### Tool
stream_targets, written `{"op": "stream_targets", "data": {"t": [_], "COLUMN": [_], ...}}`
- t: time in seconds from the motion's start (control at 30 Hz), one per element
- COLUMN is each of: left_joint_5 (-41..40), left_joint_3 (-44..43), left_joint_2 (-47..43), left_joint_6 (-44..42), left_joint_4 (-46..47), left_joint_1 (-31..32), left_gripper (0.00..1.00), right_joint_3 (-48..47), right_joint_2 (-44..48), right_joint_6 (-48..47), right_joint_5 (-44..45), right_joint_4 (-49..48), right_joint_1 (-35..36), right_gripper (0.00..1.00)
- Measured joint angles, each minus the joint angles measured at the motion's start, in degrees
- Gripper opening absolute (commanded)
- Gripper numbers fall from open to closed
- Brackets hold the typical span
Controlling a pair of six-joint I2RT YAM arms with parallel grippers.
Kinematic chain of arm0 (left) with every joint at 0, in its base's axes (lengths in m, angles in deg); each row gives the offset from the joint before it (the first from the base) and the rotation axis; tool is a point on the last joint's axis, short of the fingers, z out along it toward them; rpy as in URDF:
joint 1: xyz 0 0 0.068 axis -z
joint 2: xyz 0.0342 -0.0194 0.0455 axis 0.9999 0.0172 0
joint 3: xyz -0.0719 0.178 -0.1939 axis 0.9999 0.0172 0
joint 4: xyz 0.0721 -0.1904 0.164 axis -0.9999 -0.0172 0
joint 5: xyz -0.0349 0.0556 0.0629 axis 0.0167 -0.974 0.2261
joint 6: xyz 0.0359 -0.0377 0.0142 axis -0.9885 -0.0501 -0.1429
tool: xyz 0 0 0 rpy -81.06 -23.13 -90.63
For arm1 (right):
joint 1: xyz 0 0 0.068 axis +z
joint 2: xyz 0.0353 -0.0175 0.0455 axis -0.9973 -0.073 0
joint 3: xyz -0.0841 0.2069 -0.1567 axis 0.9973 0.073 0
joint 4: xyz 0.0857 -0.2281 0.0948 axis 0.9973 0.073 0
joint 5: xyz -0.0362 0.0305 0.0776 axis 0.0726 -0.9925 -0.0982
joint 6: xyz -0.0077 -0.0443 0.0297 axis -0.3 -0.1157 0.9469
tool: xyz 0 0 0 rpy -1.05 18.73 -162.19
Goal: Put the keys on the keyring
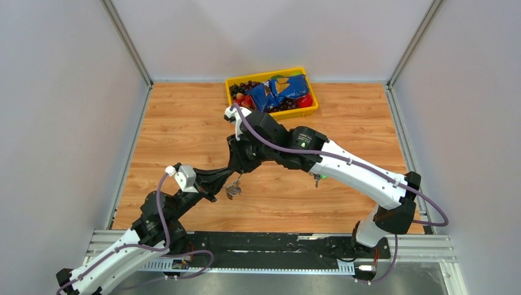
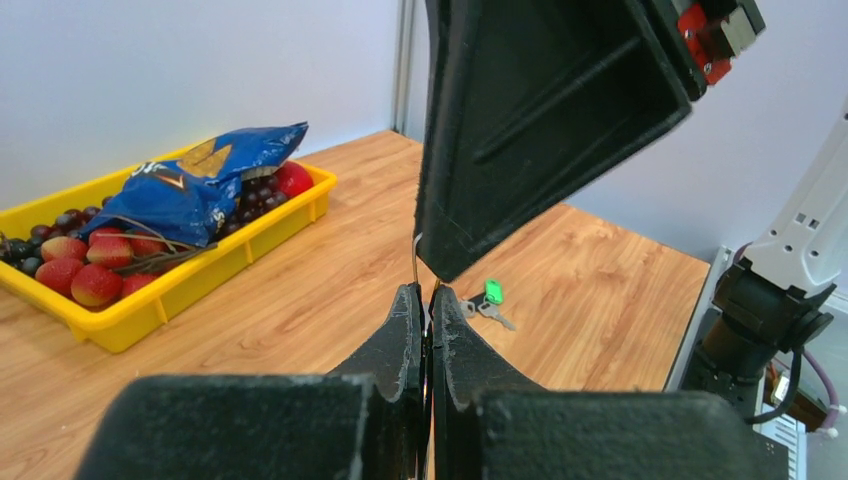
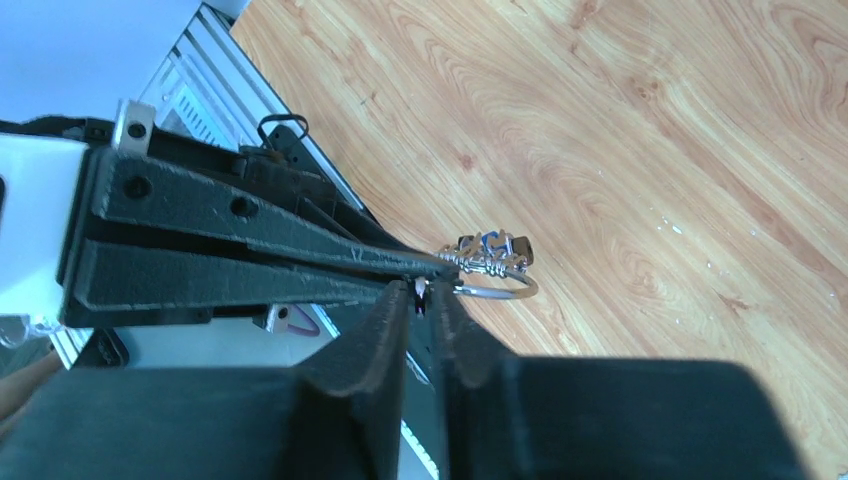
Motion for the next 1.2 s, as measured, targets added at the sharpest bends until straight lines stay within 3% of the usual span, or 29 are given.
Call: {"op": "stream_targets", "data": {"t": [0.3,0.53,0.8,1.2], "left_joint_5": [-0.7,-3.4,-9.0,-19.8], "left_joint_3": [0.0,0.0,-0.1,-0.2], "left_joint_2": [-0.2,-0.2,-0.2,0.2], "left_joint_6": [0.2,0.2,0.2,0.5], "left_joint_4": [1.2,0.6,-2.3,-6.1], "left_joint_1": [0.0,0.0,0.0,0.0], "left_gripper": [0.01,0.01,0.01,0.01], "right_joint_3": [2.7,8.6,21.4,40.1], "right_joint_2": [3.8,9.7,18.3,20.5], "right_joint_6": [0.0,0.0,2.0,7.2], "right_joint_5": [1.1,6.5,10.5,14.1], "right_joint_4": [-0.8,-1.8,-2.8,-4.6], "right_joint_1": [0.7,0.1,-9.2,-20.4], "right_gripper": [0.44,0.47,0.47,0.47]}}
